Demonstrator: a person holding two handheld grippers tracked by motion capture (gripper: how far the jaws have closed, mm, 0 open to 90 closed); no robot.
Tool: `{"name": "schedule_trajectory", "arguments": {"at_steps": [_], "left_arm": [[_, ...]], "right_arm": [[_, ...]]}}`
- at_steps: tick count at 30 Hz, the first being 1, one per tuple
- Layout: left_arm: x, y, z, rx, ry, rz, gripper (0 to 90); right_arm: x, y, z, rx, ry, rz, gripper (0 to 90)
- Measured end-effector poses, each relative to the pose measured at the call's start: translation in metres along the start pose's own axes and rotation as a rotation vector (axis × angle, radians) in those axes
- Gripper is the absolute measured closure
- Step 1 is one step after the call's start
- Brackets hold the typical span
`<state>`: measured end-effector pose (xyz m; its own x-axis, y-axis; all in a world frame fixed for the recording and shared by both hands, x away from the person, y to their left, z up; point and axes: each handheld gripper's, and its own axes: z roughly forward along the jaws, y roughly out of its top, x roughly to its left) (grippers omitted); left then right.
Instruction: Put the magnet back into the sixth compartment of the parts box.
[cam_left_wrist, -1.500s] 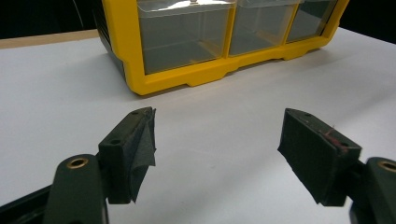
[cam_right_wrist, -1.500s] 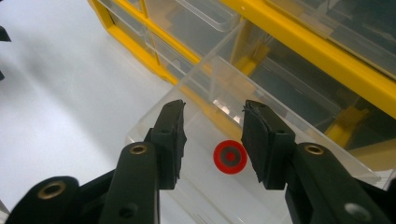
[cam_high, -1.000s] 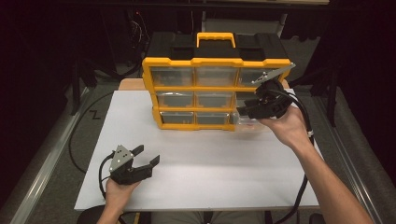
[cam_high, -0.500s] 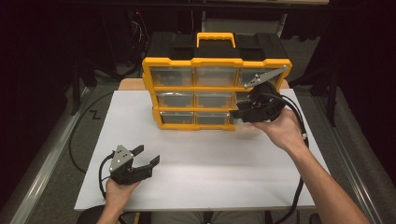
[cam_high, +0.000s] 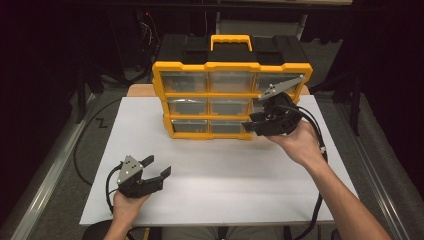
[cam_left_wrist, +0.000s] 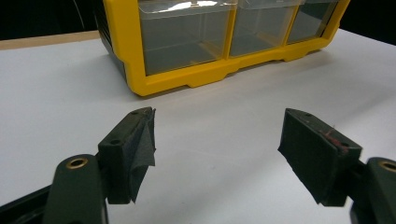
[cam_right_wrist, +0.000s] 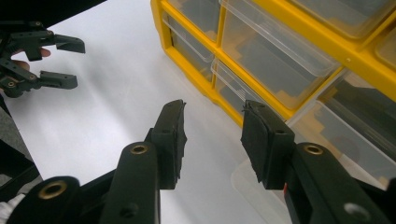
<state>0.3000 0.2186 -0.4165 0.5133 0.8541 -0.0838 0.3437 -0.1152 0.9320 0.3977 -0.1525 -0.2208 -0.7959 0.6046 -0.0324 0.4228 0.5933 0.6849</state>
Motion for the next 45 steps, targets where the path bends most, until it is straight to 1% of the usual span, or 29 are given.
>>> {"name": "schedule_trajectory", "arguments": {"at_steps": [3, 5, 8, 15, 18, 26, 32, 36, 45], "left_arm": [[0.0, 0.0, 0.0, -0.001, 0.001, -0.001, 27.0], [0.0, 0.0, 0.0, 0.0, 0.0, 0.002, 27.0], [0.0, 0.0, 0.0, -0.001, 0.001, 0.0, 27.0], [0.0, 0.0, 0.001, -0.001, 0.004, 0.001, 26.7], [-0.001, 0.0, 0.001, 0.0, 0.004, 0.001, 26.5], [0.0, 0.0, 0.0, -0.003, 0.005, 0.002, 26.3], [0.0, 0.0, 0.0, -0.002, 0.005, 0.002, 26.3], [0.0, 0.0, 0.0, -0.003, 0.005, 0.004, 26.3], [0.0, 0.0, 0.0, -0.006, 0.007, 0.002, 26.3]], "right_arm": [[0.001, -0.003, 0.0, -0.003, 0.002, -0.003, 60.7], [0.002, -0.004, 0.0, -0.009, 0.014, -0.004, 60.6], [0.005, -0.008, 0.0, -0.017, 0.02, -0.017, 60.1], [0.006, -0.017, 0.002, -0.032, 0.029, -0.011, 59.7], [0.007, -0.02, 0.001, -0.034, 0.037, -0.017, 59.4], [0.008, -0.028, -0.001, -0.051, 0.034, -0.017, 59.1], [0.007, -0.034, -0.002, -0.054, 0.034, -0.016, 58.3], [0.007, -0.039, -0.002, -0.054, 0.03, -0.024, 57.5], [0.005, -0.047, -0.002, -0.06, 0.024, -0.018, 57.3]]}}
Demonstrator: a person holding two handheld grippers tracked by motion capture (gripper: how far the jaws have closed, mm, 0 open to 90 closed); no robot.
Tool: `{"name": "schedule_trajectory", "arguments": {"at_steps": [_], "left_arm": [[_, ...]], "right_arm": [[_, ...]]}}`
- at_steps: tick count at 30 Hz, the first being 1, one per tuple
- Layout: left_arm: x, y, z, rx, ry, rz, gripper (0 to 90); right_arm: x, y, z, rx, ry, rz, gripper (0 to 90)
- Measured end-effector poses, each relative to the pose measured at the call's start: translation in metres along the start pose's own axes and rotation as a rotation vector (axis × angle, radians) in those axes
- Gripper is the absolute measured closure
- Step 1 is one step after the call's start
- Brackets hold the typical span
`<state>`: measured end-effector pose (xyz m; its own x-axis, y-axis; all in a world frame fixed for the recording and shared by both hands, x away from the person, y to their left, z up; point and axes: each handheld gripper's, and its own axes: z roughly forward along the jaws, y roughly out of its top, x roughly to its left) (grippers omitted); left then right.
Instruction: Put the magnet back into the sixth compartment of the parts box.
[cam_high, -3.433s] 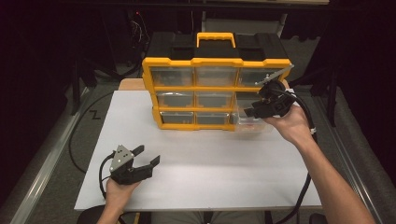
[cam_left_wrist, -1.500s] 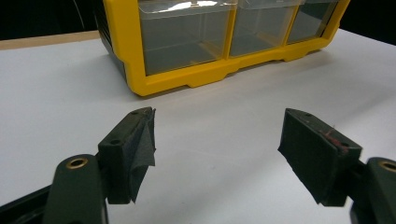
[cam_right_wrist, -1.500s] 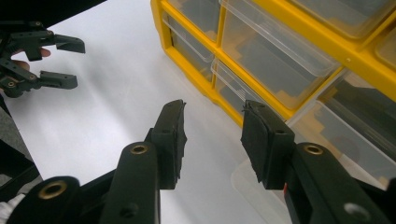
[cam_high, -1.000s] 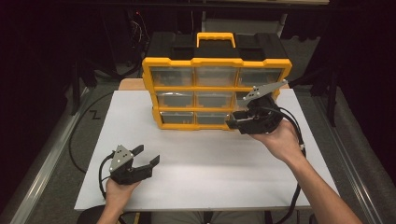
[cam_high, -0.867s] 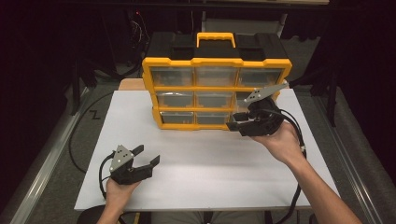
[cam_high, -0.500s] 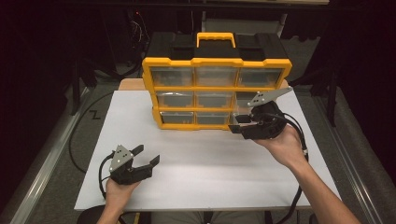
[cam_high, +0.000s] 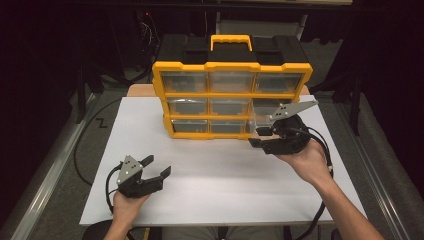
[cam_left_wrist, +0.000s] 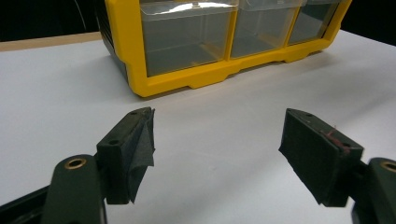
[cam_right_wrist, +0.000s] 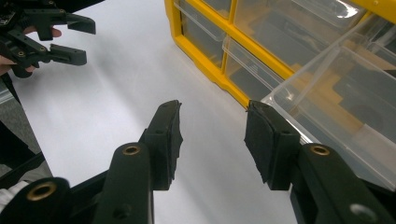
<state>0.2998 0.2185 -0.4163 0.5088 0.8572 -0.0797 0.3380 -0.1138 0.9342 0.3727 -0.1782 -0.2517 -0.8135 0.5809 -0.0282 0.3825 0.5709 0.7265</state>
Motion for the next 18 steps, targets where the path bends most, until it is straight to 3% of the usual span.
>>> {"name": "schedule_trajectory", "arguments": {"at_steps": [18], "left_arm": [[0.0, 0.0, 0.0, 0.0, 0.001, -0.001, 26.3]], "right_arm": [[-0.004, -0.015, -0.001, -0.012, -0.004, 0.015, 56.2]]}}
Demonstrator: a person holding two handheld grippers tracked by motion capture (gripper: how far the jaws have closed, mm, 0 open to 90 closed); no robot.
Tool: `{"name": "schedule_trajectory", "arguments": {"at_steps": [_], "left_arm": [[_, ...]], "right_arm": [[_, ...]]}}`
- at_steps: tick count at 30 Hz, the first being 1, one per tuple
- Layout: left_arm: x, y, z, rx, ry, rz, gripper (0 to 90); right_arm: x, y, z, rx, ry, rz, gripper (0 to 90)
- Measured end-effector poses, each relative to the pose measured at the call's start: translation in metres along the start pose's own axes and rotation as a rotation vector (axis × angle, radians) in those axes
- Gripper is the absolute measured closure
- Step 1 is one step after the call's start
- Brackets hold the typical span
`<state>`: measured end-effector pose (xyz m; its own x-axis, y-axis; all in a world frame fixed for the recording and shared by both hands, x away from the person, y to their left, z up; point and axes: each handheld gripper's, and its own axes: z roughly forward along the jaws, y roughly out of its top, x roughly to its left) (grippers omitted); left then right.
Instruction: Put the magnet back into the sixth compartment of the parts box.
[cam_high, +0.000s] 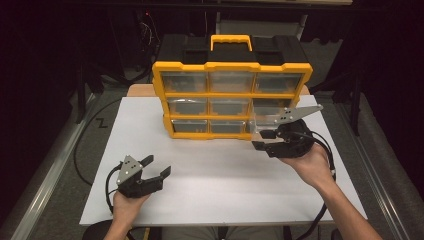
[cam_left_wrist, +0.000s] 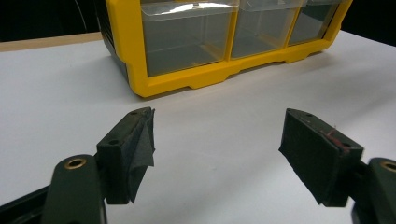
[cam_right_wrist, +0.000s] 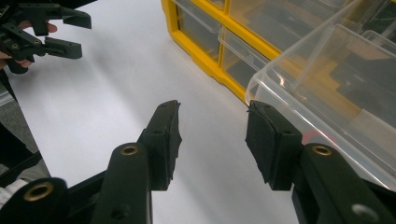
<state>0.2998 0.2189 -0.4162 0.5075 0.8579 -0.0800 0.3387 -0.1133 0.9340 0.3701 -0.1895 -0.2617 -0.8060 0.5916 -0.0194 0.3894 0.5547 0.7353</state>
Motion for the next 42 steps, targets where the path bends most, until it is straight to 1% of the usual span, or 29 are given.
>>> {"name": "schedule_trajectory", "arguments": {"at_steps": [10, 23, 42], "left_arm": [[0.0, 0.0, 0.0, -0.002, 0.001, -0.002, 26.3], [0.0, 0.0, 0.0, -0.002, 0.002, -0.004, 26.3], [0.001, 0.0, 0.0, 0.003, 0.002, -0.003, 26.3]], "right_arm": [[-0.002, -0.009, 0.001, -0.008, -0.001, 0.008, 55.8], [-0.006, -0.022, -0.003, -0.027, -0.013, 0.019, 54.7], [-0.015, -0.045, -0.006, -0.042, -0.024, 0.067, 54.0]]}}
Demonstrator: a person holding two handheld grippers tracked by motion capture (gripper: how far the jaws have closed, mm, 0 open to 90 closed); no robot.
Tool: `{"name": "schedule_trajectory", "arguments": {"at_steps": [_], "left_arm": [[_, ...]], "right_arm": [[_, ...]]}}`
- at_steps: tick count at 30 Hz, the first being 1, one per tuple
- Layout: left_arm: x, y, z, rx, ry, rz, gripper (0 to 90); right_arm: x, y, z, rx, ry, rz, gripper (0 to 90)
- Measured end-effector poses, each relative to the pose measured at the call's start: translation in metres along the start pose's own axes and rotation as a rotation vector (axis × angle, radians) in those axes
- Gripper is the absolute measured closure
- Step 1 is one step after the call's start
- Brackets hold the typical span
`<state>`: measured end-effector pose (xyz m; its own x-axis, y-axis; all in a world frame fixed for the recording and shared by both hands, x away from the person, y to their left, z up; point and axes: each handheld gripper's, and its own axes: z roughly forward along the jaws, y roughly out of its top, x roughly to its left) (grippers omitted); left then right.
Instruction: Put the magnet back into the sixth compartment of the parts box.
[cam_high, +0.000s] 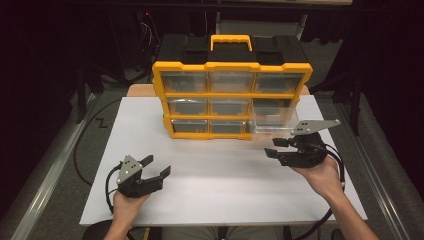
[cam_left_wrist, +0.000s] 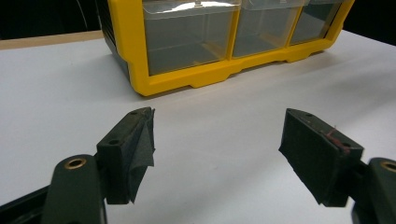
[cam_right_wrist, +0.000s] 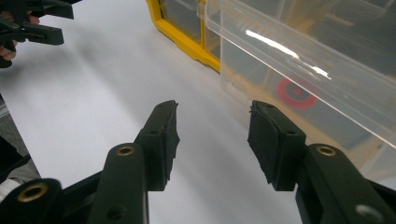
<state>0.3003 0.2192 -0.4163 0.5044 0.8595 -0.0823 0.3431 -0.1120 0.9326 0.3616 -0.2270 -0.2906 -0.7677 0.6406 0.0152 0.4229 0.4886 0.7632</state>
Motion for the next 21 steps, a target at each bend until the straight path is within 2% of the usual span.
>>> {"name": "schedule_trajectory", "arguments": {"at_steps": [21], "left_arm": [[0.0, 0.0, 0.0, -0.002, 0.002, 0.0, 26.3]], "right_arm": [[-0.007, -0.015, -0.001, -0.016, -0.01, 0.027, 53.0]]}}
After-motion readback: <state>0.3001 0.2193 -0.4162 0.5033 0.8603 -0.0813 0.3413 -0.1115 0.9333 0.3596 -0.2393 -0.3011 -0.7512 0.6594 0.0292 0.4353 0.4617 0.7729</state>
